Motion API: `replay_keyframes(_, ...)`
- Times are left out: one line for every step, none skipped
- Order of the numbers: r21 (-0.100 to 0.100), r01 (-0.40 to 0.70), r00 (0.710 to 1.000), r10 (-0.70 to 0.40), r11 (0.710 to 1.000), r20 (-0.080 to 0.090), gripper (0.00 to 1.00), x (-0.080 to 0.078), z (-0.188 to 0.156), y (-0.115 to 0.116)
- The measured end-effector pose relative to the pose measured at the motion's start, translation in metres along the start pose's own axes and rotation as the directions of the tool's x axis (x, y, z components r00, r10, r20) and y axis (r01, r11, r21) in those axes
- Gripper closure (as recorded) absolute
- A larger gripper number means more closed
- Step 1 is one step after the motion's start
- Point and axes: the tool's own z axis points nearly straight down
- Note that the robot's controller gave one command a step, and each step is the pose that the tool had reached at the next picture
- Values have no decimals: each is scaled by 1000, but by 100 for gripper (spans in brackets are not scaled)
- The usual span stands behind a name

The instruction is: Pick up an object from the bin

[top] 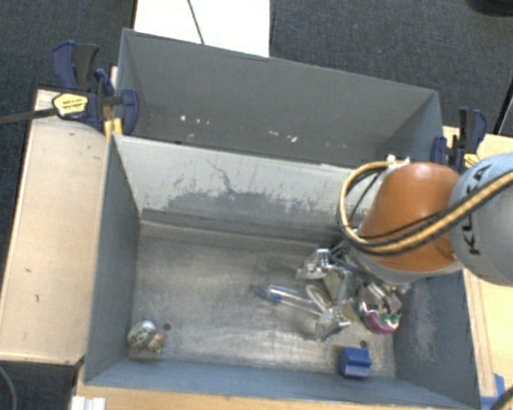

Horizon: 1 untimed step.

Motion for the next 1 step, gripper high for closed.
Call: replay_keyframes(1,-1,1000,1,1000,7,100,-2,-4,0)
